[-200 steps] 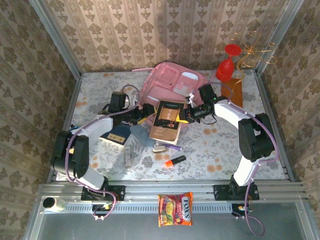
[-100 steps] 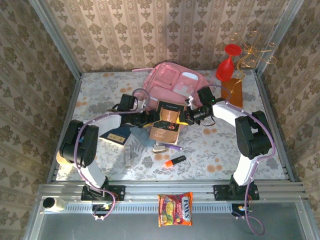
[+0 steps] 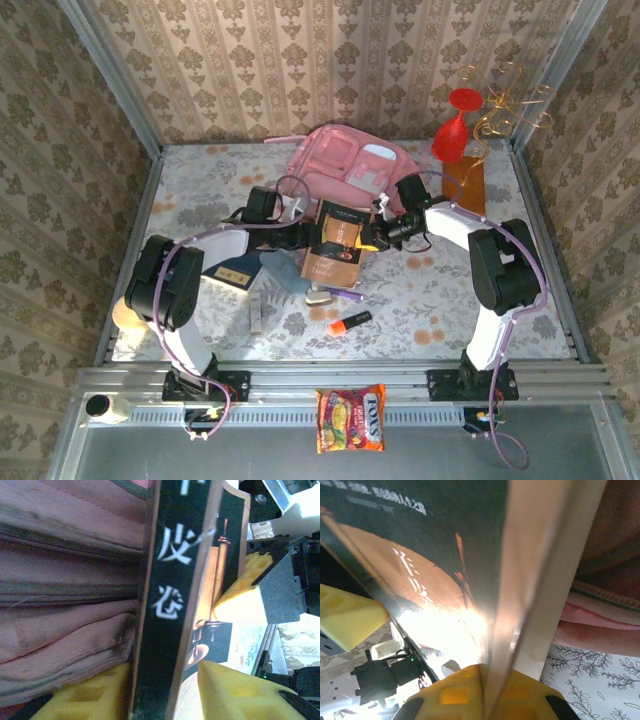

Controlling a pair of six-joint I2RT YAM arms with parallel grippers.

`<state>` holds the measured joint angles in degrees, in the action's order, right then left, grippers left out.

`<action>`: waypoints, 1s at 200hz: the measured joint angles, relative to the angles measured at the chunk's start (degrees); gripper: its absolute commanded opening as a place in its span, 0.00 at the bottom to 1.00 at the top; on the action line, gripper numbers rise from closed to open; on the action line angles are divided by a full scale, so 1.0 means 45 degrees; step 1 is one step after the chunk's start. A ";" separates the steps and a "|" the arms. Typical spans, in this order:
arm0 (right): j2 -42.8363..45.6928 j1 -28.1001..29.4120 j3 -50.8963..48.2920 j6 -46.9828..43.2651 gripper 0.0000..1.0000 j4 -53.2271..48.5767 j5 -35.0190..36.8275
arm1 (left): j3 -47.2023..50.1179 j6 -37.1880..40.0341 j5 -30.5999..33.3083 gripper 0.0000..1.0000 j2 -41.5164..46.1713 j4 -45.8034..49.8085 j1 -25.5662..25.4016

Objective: Pack books, pencil case, and school supplies into a backpack

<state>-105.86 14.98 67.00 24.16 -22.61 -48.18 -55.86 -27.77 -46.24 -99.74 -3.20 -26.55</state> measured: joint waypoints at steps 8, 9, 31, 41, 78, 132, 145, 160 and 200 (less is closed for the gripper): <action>-0.0005 0.0000 0.0000 0.0005 0.00 -0.0005 0.0024 | 0.0010 0.0019 0.0000 0.29 0.0000 -0.0063 -0.0034; 0.0000 0.0000 0.0000 0.0005 0.00 0.0000 0.0039 | 0.0010 0.0024 0.0005 0.28 0.0000 -0.0068 -0.0039; 0.0000 -0.0024 0.0000 0.0005 0.00 -0.0005 0.0068 | 0.0015 0.0233 0.0136 0.14 0.0000 -0.0112 -0.0034; 0.0005 -0.0039 0.0000 0.0000 0.04 -0.0005 0.0083 | 0.0015 0.0262 0.0209 0.08 0.0000 -0.0092 -0.0039; 0.0733 -0.0034 0.0000 -0.0423 0.44 -0.0369 0.0733 | 0.0019 0.0301 0.0262 0.00 0.0733 0.0403 -0.0024; 0.4430 0.0908 0.0044 -0.2681 0.66 -0.0141 0.4401 | -0.0821 0.0209 0.0155 0.00 0.4702 0.3512 0.1919; 0.4546 0.1511 0.0214 -0.3492 0.67 -0.0024 0.5430 | -0.1117 0.0175 0.0291 0.00 0.5328 0.4221 0.2744; 0.4172 0.2050 0.0539 -0.4362 0.67 -0.0010 0.6290 | -0.1341 0.0175 0.0549 0.00 0.5901 0.5027 0.3589; 0.2351 0.3070 0.1404 -0.6436 0.66 0.0019 0.7271 | -0.1491 0.0243 0.1107 0.00 0.6683 0.6722 0.4750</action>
<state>-95.29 28.80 73.32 -4.80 -22.52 -15.46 -62.57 -26.68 -41.25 -69.67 27.05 -5.17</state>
